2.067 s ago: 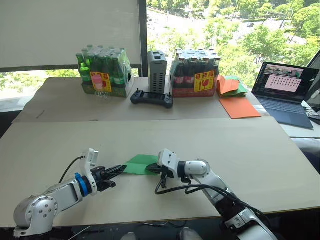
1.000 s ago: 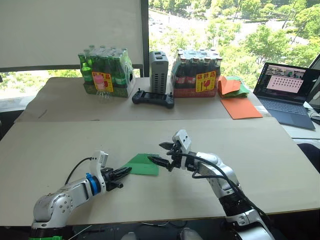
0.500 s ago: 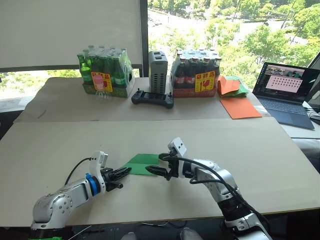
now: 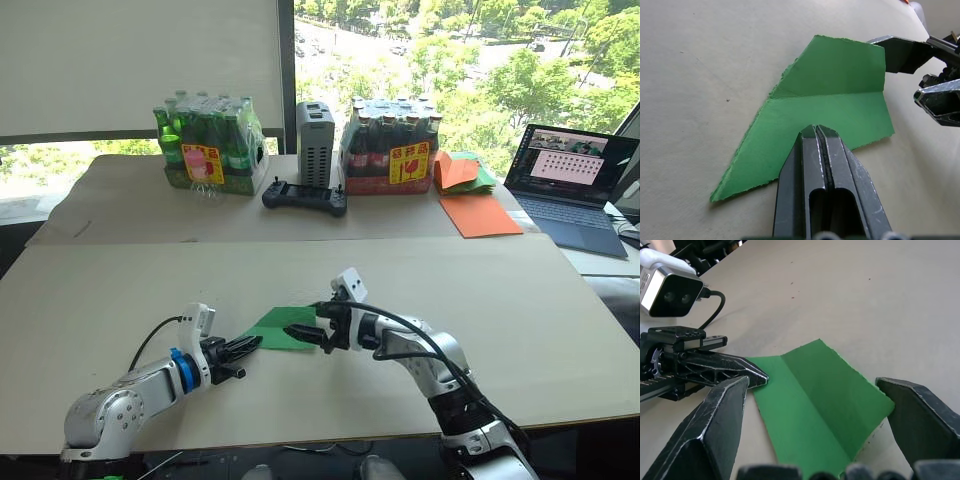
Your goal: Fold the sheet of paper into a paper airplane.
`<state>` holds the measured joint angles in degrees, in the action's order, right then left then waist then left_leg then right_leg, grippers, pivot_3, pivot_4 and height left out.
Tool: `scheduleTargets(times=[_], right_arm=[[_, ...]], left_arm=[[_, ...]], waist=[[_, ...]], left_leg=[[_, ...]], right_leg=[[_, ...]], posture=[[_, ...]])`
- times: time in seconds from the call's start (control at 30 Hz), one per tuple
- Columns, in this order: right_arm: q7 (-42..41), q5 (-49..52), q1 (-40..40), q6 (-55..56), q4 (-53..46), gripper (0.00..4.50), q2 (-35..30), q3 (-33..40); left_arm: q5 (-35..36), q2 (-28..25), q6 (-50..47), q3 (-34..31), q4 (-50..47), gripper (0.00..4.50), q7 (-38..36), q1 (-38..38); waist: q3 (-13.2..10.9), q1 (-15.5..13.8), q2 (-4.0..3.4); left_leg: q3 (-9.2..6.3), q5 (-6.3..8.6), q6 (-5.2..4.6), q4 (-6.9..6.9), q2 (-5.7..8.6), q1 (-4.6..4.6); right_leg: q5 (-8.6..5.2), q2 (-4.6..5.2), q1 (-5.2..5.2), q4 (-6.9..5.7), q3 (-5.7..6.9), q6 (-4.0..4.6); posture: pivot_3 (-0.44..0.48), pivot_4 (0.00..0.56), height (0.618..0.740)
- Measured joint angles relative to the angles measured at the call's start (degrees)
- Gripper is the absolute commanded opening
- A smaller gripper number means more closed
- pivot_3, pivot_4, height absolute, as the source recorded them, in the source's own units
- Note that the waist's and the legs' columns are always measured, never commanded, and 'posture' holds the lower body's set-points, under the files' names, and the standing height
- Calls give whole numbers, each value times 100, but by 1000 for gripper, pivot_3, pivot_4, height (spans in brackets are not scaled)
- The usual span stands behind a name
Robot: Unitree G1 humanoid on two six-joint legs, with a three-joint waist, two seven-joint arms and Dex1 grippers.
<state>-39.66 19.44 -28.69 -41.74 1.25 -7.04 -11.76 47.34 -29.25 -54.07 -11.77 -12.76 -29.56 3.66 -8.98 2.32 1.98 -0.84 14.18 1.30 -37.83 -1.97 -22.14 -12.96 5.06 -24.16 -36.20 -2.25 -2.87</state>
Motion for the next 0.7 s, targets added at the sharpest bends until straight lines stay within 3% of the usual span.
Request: scheduleTargets(times=[0.37,0.47,0.7], right_arm=[[-88,-31,10,64,1,203,-83,-142],[-158,-182,22,406,-3,30,-219,-261],[-417,-1252,250,2837,19,30,-697,-974]], left_arm=[[2,3,-1,-10,-6,0,4,-9],[4,4,-3,-11,-10,0,4,-12],[11,4,-16,-24,-17,0,0,-20]], waist=[[0,6,0],[0,7,0],[0,8,0]], left_leg=[[0,0,0,0,0,0],[0,0,0,0,0,0],[1,0,0,0,1,-1]], right_leg=[[0,0,0,0,0,0],[0,0,-1,1,0,0],[-1,0,-1,2,0,-2]], posture=[[0,150,727],[0,150,727],[0,150,727]])
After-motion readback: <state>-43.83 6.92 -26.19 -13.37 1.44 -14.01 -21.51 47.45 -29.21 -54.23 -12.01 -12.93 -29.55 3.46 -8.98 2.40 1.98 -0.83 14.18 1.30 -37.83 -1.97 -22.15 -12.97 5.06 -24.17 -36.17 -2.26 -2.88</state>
